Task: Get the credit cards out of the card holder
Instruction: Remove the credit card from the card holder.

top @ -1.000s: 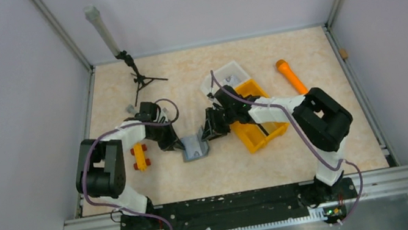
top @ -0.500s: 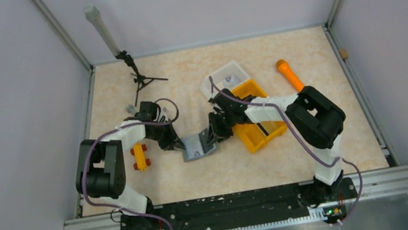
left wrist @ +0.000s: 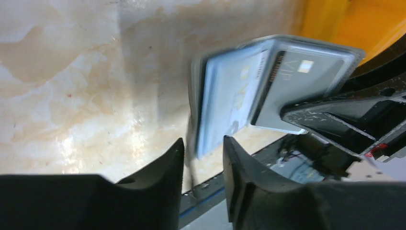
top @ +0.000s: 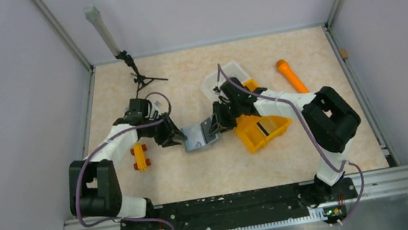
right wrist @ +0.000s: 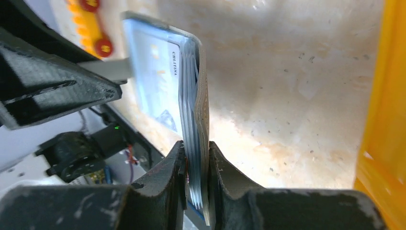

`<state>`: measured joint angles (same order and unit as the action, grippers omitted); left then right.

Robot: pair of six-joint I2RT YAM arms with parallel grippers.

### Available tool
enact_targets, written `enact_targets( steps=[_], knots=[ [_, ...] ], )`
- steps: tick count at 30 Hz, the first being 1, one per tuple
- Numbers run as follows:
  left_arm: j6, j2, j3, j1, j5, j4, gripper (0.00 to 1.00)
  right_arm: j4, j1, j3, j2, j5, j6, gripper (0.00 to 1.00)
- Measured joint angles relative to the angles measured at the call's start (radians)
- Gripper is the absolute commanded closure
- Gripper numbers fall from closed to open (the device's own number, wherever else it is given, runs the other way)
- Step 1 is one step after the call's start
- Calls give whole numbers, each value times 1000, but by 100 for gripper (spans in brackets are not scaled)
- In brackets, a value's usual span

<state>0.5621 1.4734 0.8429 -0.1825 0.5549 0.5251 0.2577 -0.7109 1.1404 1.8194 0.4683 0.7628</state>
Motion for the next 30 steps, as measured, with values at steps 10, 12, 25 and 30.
enact_targets(
  steps=[10, 12, 25, 30],
  knots=[
    [168, -212, 5, 200, 174, -86, 19, 87, 155, 122, -198, 140, 18, 100],
    [225, -227, 5, 211, 222, -153, 14, 98, 189, 134, -221, 180, 40, 100],
    [570, -204, 29, 152, 383, -591, 5, 131, 256, 142, -255, 342, 179, 100],
    [588, -163, 53, 106, 404, -602, 29, 113, 256, 144, -261, 369, 213, 100]
  ],
)
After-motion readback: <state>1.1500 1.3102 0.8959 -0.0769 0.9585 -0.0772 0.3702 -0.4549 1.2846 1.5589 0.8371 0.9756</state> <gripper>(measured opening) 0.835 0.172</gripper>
